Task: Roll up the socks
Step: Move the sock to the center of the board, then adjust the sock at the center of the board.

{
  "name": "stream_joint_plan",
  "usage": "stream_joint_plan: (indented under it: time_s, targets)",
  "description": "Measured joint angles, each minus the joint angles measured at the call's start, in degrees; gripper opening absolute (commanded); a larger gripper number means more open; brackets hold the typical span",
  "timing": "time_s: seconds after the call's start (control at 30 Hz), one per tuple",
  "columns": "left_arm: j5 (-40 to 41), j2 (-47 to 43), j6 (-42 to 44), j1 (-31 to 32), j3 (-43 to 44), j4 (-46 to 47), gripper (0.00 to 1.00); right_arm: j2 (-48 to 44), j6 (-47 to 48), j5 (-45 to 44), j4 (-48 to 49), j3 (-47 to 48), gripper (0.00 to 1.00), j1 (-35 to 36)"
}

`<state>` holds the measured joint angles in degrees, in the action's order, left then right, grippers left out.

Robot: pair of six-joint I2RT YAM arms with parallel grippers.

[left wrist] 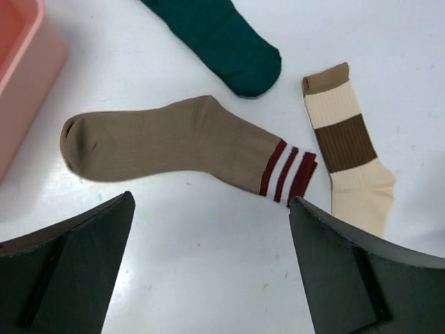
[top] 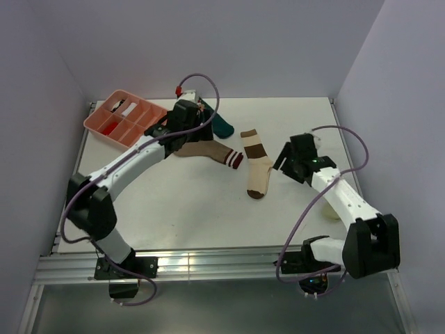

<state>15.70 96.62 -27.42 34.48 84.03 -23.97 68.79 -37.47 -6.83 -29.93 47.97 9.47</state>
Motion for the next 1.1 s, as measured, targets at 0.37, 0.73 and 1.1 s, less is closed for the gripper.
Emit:
stream_joint_plan:
  time_s: [0.37,0.73,1.1]
  targets:
    - [0.24,-17.92,-4.09,-1.86,-21.44,-1.95,1.00,19.10,1.40,2.03,2.97,3.43,0.50,13.25]
    - [0.70,-24.37,-6.49,-2.56,-28.37,-3.37,1.00,21.77,1.36,0.37,3.58,6.49,0.49,19.37]
    - [0.85,-25.83,-7.63,-2.60,-29.05,-3.34,0.99,29.11,1.33,1.51,5.49,9.11,0.48,12.17]
